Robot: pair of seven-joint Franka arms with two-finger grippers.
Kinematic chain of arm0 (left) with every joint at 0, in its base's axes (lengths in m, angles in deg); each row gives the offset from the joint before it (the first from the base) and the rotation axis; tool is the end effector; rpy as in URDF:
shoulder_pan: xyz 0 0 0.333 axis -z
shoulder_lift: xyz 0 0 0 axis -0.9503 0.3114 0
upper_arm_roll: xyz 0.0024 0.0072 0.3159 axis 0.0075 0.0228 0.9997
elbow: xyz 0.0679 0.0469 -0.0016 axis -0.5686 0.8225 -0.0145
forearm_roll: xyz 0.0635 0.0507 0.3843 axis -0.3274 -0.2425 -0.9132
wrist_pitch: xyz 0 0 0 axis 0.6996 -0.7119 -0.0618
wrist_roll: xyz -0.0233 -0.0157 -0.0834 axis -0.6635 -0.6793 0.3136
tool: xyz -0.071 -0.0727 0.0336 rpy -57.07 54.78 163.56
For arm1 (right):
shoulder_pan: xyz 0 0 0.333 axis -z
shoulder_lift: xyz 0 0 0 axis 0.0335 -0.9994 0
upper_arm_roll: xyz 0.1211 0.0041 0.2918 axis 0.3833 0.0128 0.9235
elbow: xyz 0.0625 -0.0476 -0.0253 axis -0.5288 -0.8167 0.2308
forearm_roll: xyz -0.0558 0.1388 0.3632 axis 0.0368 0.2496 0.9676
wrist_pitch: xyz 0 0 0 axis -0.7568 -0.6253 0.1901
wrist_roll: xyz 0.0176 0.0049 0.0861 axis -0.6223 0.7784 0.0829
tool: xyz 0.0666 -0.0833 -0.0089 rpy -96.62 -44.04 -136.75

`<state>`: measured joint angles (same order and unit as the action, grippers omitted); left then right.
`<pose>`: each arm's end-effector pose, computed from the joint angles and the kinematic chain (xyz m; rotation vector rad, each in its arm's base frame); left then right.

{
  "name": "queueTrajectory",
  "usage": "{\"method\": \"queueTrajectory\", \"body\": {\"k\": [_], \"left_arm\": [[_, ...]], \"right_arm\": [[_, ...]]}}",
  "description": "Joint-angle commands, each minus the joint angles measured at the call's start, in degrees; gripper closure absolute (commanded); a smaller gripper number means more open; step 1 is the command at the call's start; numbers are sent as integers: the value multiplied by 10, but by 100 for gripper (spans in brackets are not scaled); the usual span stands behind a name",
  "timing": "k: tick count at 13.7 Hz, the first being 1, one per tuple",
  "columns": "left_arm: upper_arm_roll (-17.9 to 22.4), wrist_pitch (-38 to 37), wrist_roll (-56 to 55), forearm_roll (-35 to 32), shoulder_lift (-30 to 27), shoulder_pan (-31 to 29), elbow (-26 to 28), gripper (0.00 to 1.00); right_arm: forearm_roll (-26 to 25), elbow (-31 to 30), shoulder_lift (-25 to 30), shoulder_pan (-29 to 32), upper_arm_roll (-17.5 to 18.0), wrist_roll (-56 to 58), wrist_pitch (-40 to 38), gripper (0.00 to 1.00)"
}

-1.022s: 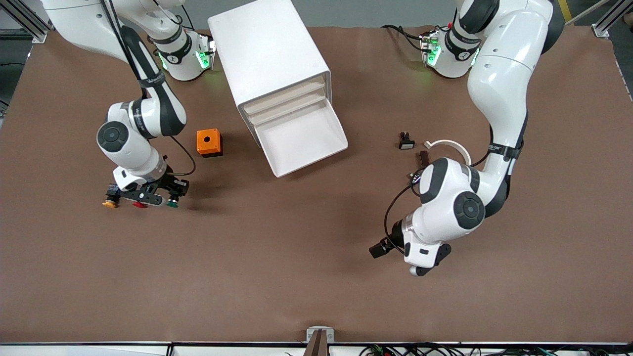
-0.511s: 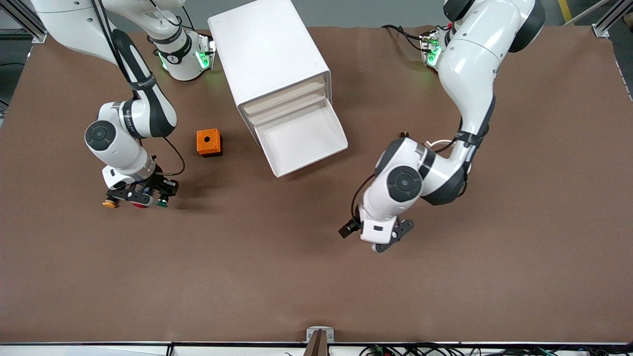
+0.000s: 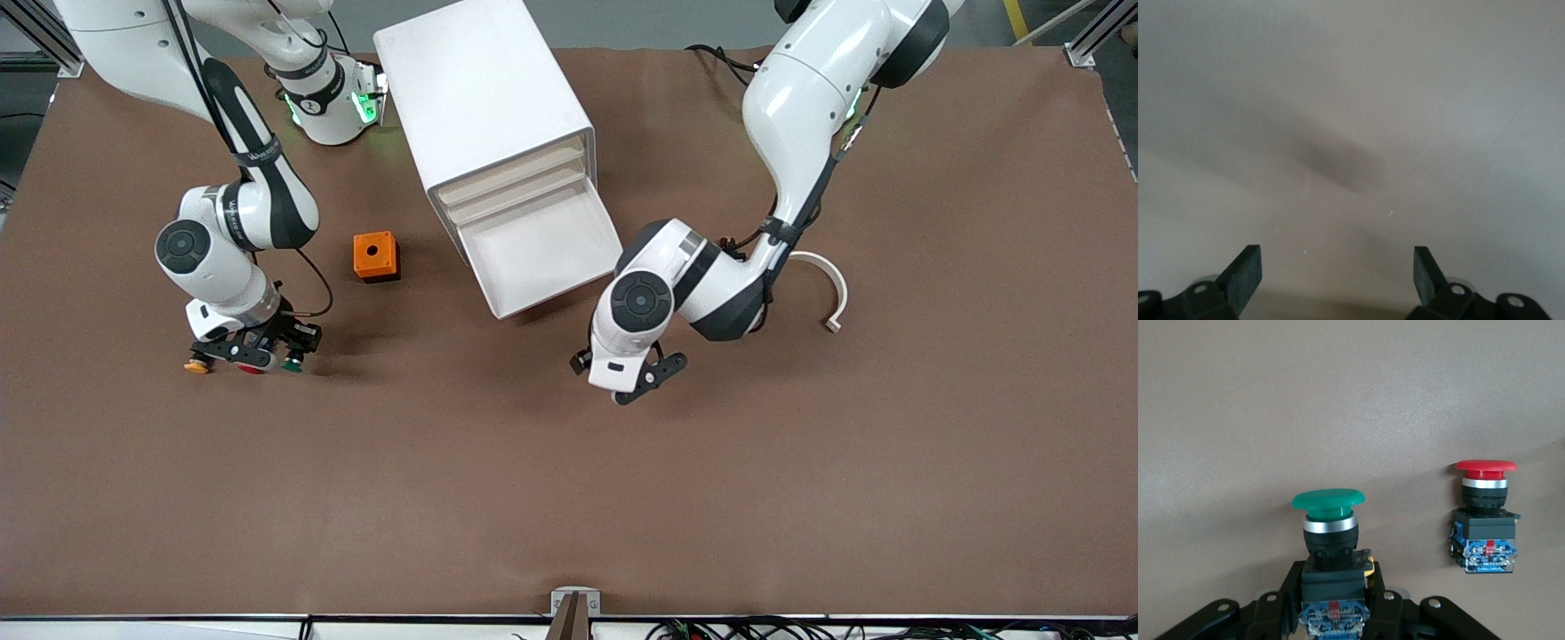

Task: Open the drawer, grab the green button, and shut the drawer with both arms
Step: 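Release the button and raise the right gripper while the left gripper reaches the drawer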

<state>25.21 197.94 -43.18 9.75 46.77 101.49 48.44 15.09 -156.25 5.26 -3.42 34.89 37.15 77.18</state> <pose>0.5807 -0.4624 0.2581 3.0073 0.8486 -0.2635 0.5337 0.0309 0.2211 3.0984 -0.3904 0.1008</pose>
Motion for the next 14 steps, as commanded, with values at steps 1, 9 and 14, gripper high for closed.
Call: {"method": "queueTrajectory", "body": {"k": [1,9,14], "left_arm": [[0,-29,-1,-13,-15,18,22,0],[-28,-21,34,-13,-17,20,31,0],[-29,20,32,-13,-16,22,32,0]], "right_arm": [[-6,-10,4,15,11,6,10,100],[-5,-9,2,25,12,5,3,0],[-5,9,45,24,12,25,-88,0]]}}
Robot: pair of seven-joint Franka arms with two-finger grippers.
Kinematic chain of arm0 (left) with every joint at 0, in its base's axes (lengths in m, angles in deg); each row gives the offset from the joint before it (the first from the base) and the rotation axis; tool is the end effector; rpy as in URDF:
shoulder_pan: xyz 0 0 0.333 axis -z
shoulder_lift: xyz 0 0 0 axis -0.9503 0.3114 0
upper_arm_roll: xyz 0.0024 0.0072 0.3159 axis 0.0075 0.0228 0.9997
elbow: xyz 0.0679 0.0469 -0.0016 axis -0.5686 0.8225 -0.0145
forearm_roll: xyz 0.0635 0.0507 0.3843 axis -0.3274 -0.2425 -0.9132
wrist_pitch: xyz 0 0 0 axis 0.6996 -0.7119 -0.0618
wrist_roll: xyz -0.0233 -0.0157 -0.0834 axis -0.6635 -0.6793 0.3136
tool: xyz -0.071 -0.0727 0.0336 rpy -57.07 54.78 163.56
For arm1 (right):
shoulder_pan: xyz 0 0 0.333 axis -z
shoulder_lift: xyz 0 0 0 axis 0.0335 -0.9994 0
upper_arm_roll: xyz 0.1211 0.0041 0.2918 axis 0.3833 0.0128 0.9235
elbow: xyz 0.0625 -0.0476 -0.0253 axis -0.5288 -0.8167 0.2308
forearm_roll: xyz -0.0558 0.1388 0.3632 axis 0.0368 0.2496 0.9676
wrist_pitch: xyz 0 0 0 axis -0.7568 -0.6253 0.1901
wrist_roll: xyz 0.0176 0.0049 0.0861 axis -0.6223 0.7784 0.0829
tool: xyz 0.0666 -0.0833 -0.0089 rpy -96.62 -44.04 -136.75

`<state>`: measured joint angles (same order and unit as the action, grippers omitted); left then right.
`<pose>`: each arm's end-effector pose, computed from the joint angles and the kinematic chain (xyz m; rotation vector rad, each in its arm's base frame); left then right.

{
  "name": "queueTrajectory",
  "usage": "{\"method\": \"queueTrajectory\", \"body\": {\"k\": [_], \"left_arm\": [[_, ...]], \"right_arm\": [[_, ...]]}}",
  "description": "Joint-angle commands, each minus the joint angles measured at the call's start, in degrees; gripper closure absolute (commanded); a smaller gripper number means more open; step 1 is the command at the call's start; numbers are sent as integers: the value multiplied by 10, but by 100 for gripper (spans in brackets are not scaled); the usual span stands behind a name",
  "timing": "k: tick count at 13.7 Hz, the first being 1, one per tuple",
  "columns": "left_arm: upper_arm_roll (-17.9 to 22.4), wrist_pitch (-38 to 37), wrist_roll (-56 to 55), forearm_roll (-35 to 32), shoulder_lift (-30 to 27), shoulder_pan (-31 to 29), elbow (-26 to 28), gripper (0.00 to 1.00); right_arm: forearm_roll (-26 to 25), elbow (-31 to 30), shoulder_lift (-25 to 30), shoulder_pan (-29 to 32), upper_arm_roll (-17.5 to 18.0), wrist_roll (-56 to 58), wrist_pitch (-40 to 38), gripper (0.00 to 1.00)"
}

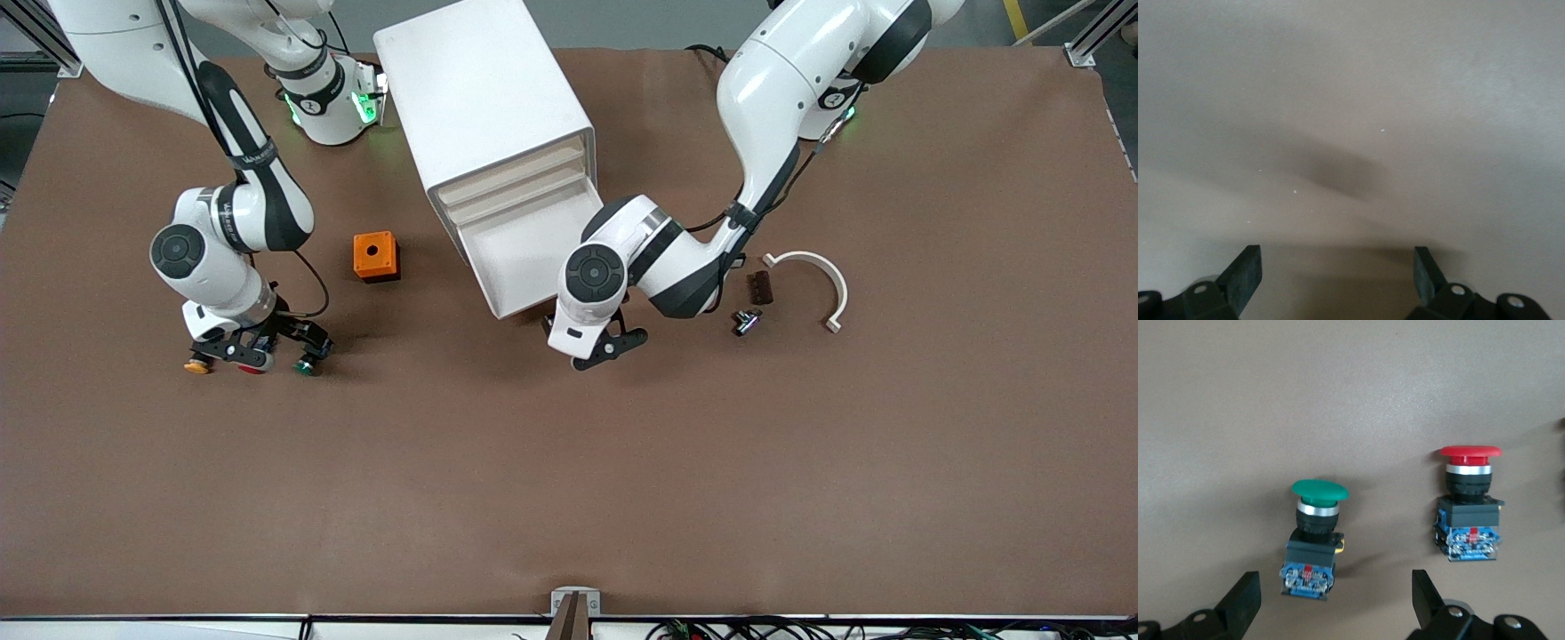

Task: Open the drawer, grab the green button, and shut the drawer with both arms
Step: 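Release the button and raise the right gripper while the left gripper reaches the drawer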

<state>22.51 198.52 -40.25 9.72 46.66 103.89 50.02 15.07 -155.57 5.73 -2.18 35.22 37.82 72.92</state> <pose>0.5387 -0.5041 0.2524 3.0414 0.6502 -0.3145 0.5319 0.0220 0.2230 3.0882 -0.3977 0.0170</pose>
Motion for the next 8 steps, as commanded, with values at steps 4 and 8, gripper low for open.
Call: {"method": "queueTrajectory", "body": {"k": [4,8], "left_arm": [[-3,14,3,-4,-12,-1,17,0],[-6,12,1,-2,-9,4,17,0]], "right_arm": [[-4,107,93,13,9,58,-259,0],[-1,261,97,15,8,84,-466,0]]}}
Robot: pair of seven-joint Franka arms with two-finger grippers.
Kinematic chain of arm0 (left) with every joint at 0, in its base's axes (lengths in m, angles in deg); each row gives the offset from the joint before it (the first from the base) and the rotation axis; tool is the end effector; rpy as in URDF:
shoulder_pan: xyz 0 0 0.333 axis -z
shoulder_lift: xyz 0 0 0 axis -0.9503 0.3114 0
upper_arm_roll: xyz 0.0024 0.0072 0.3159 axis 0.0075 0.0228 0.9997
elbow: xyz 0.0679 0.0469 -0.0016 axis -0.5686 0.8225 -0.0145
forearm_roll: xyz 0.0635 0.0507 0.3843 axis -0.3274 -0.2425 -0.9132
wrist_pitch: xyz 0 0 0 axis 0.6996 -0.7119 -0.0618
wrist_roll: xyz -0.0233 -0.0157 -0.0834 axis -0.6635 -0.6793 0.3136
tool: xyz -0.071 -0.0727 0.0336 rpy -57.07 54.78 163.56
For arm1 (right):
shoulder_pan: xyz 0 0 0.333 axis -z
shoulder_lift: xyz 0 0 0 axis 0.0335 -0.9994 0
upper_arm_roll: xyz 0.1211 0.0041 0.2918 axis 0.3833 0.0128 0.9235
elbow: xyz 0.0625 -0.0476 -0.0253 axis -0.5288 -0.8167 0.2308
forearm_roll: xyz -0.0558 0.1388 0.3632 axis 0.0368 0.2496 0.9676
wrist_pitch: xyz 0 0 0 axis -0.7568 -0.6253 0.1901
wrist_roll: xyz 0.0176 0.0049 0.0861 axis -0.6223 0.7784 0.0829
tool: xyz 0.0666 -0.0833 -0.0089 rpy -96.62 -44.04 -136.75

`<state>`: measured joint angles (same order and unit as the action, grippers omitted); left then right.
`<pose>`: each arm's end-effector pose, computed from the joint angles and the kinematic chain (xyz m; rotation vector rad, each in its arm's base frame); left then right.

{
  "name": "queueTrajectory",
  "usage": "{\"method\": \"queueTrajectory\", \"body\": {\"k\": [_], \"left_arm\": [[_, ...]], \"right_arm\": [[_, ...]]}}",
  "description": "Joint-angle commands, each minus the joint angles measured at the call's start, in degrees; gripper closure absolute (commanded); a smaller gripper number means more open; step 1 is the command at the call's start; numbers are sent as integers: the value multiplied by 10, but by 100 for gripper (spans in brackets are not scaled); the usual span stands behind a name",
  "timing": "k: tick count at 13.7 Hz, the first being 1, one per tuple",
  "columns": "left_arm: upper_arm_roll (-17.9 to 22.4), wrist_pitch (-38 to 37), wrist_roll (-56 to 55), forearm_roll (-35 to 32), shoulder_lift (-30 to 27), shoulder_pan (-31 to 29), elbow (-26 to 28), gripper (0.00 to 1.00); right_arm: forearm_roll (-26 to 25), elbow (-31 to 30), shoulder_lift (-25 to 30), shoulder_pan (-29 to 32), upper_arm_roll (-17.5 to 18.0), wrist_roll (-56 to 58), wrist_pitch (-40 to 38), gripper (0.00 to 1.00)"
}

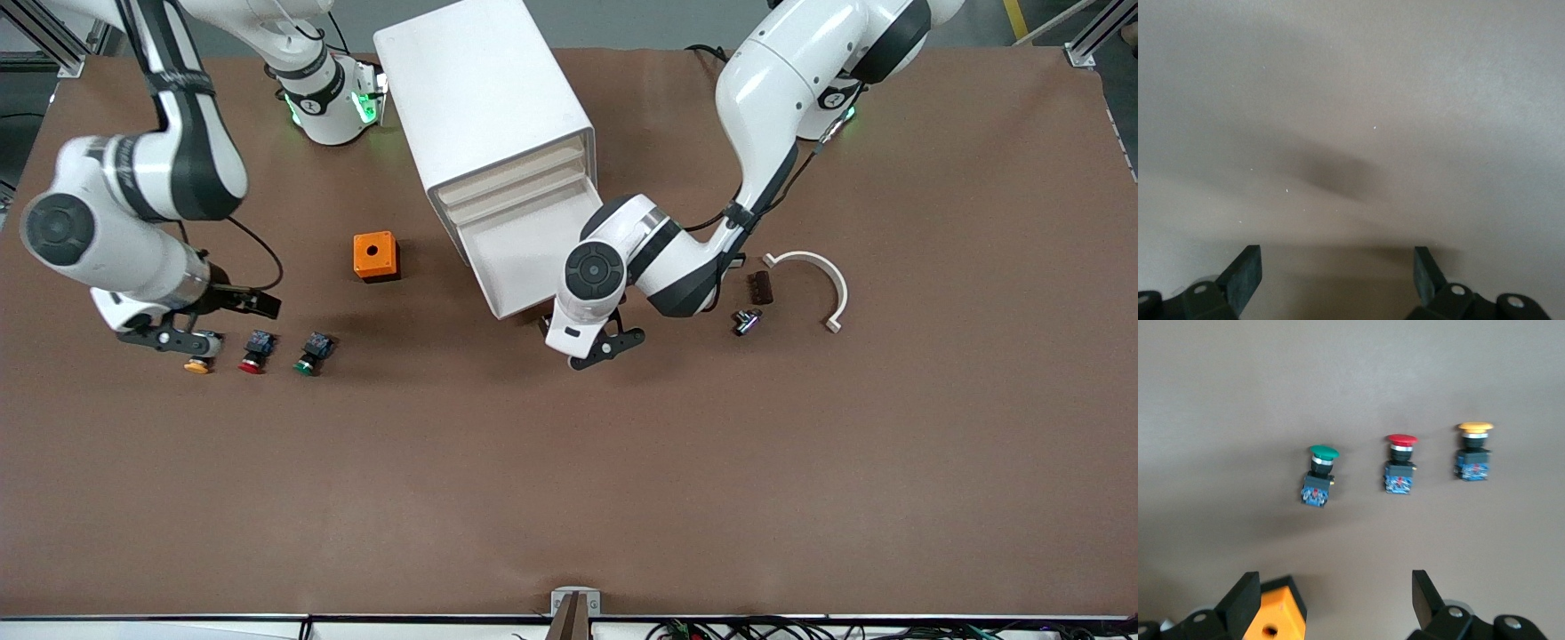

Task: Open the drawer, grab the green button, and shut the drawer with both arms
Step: 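Release the button and raise the right gripper while the left gripper reaches the drawer, then push the drawer closed with the left gripper while the right gripper retracts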

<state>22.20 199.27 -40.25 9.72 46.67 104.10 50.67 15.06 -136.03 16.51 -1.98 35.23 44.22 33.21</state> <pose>0.5334 -0.5081 0.2489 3.0401 0.6379 -0.3174 0.5634 0.0185 0.4135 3.0632 -0.2559 -0.2341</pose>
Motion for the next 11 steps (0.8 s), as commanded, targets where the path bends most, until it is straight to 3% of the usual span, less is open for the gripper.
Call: {"method": "queueTrajectory", "body": {"k": [1,4,7,11], "left_arm": [[-3,6,1,-1,-9,6,11,0],[-3,6,1,-1,-8,16,11,0],[-3,5,1,-1,-1,30,12,0],[-4,6,1,-1,7,47,11,0]], "right_arm": [[1,94,-10,15,6,36,-108,0],[2,165,-3,35,6,54,-198,0],[3,185,38,42,8,54,-212,0],[-2,215,37,49,5,57,-237,0]]}}
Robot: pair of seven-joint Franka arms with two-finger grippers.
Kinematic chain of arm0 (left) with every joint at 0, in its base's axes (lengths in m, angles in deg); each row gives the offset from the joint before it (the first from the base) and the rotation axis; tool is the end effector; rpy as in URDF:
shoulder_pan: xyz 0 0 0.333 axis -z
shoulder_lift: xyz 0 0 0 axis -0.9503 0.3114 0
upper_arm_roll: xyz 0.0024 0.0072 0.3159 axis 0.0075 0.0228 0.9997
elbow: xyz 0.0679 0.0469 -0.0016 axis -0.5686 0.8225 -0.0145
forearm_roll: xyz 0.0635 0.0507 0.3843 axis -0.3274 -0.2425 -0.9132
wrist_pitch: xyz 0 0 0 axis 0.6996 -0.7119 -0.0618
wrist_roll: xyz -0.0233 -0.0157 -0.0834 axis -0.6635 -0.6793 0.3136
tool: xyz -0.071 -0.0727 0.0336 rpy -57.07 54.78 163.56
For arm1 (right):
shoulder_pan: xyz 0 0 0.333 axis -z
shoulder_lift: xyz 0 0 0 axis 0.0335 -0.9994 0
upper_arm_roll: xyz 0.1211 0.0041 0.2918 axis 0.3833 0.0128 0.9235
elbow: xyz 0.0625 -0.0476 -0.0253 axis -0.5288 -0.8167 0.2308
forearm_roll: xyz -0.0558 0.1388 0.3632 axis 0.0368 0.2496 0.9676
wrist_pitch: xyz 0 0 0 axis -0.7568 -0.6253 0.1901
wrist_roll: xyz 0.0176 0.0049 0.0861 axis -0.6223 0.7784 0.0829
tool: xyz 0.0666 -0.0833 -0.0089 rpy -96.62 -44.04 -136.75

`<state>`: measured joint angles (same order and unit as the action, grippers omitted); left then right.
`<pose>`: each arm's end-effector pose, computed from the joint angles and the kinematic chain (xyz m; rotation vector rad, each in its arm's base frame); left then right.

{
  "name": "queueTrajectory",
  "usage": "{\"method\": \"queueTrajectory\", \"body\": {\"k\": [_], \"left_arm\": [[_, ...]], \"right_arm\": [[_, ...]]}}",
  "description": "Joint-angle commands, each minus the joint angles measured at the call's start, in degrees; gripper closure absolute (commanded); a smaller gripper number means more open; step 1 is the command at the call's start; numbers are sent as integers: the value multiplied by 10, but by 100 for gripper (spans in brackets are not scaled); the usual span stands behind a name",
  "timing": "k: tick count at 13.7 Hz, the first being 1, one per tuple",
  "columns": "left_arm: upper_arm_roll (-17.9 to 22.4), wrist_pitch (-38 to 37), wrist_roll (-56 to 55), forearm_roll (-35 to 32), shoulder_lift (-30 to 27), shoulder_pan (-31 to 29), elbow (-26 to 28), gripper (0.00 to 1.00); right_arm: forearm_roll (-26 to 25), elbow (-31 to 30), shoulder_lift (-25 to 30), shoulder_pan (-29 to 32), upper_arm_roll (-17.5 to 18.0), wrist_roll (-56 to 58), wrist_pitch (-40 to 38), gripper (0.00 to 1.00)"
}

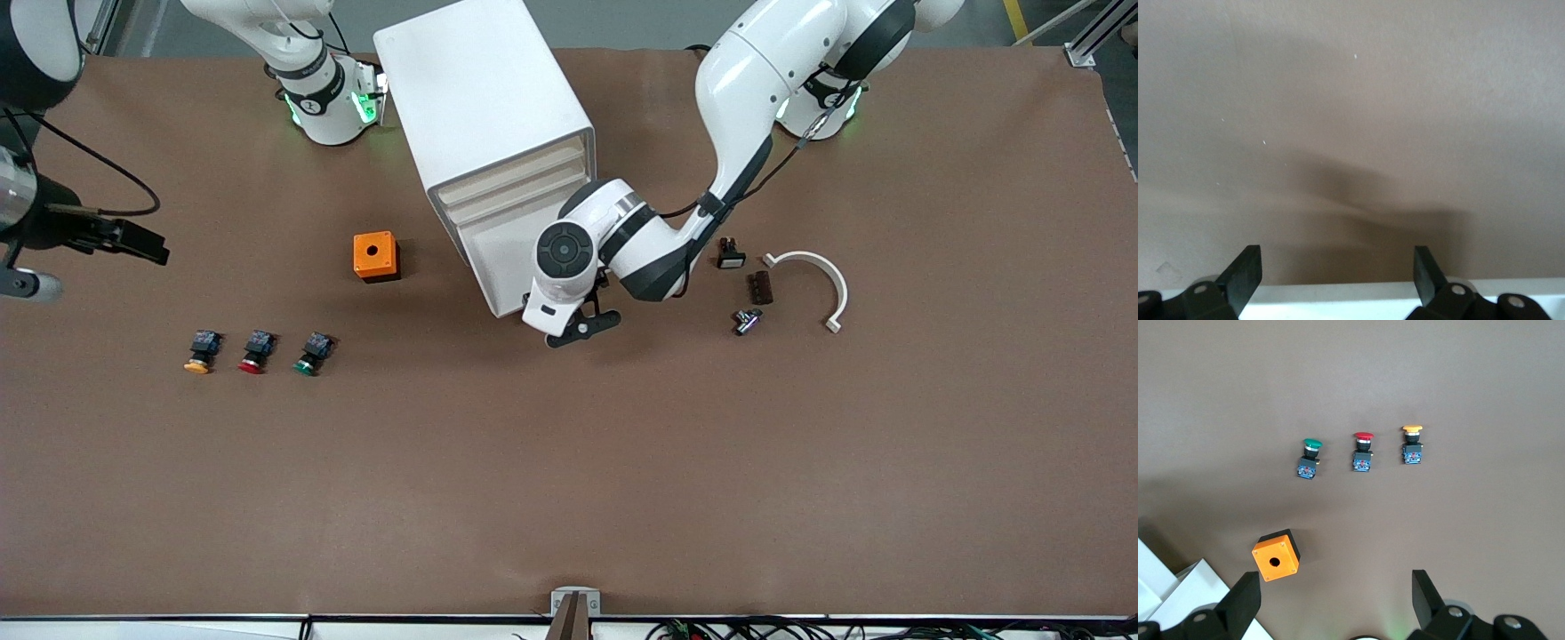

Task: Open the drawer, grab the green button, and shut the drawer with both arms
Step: 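Push the drawer closed with the left gripper while the right gripper retracts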

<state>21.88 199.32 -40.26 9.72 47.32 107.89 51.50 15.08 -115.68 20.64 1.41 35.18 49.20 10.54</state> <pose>0.4922 -0.5421 0.2351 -3.0719 -0.5322 0.3483 0.5546 -0.0167 0.5895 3.0800 -0.2397 -0.1923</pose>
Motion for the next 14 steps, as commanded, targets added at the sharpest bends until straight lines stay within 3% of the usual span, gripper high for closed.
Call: {"method": "queueTrajectory", "body": {"k": [1,5,8,14], "left_arm": [[-1,5,1,0,2,11,4,0],[-1,5,3,65,1,26,3,0],[-1,5,3,79,2,37,4,0],[-1,5,3,137,2,49,21,0]], "right_arm": [[3,11,-5,27,3,17,-10,0],[4,16,-6,42,4,54,-9,0],[4,60,-36,44,6,51,-10,0],[14,62,-30,45,3,44,-43,0]]}}
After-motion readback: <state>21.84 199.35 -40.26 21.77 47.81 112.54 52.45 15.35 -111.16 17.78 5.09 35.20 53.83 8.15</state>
